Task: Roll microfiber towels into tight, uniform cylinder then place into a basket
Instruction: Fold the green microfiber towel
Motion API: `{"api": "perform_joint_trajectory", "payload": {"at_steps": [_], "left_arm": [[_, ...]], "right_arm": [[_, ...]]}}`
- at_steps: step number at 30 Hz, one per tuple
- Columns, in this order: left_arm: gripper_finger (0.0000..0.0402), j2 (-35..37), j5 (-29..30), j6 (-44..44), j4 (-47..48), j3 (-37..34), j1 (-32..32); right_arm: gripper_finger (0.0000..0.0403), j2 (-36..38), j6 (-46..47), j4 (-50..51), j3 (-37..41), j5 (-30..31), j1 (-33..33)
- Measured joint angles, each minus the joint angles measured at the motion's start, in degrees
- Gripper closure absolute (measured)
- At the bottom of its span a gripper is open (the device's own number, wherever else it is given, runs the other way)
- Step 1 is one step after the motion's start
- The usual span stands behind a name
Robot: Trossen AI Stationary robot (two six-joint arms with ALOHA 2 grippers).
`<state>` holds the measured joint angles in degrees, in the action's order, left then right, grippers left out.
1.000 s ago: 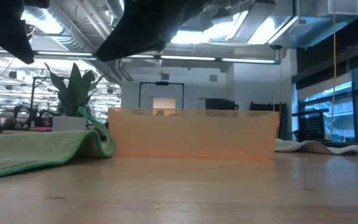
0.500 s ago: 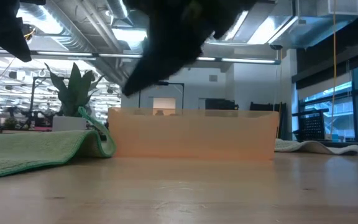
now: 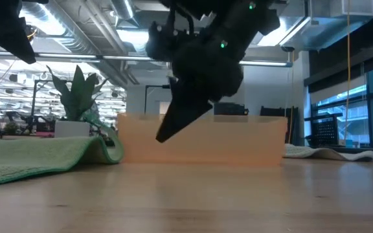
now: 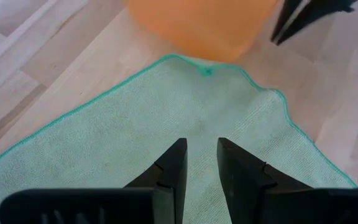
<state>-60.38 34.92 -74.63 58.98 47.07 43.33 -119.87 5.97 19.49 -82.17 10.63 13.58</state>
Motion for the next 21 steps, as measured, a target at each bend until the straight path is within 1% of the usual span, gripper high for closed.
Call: {"api": "perform_joint_trajectory", "payload": {"at_steps": [5,13,15,18,19,21], "left_arm": [[0.0321,0.0,0.0,0.0,-0.04,0.0,0.0],[0.0321,0.0,0.0,0.02,-0.07,0.0,-0.02],[0.0321,0.0,0.0,0.02,-0.07,0.0,-0.02],[0.0321,0.0,0.0,0.02,-0.07,0.0,-0.02],[0.0321,0.0,0.0,0.02,-0.07,0.0,-0.02],[0.0321,0.0,0.1,0.02,-0.07,0.0,-0.02]], "right_arm": [[0.037,0.0,-0.24,3.28,0.0,5.64,-1.23],[0.037,0.0,-3.28,6.78,0.0,6.27,-4.13],[0.037,0.0,-3.15,7.65,0.0,4.67,-4.62],[0.037,0.0,-3.04,9.55,0.0,-1.86,-4.63],[0.037,0.0,-3.01,10.52,0.0,-2.86,-4.19],[0.037,0.0,-1.73,13.07,0.0,-2.38,-3.32]]}}
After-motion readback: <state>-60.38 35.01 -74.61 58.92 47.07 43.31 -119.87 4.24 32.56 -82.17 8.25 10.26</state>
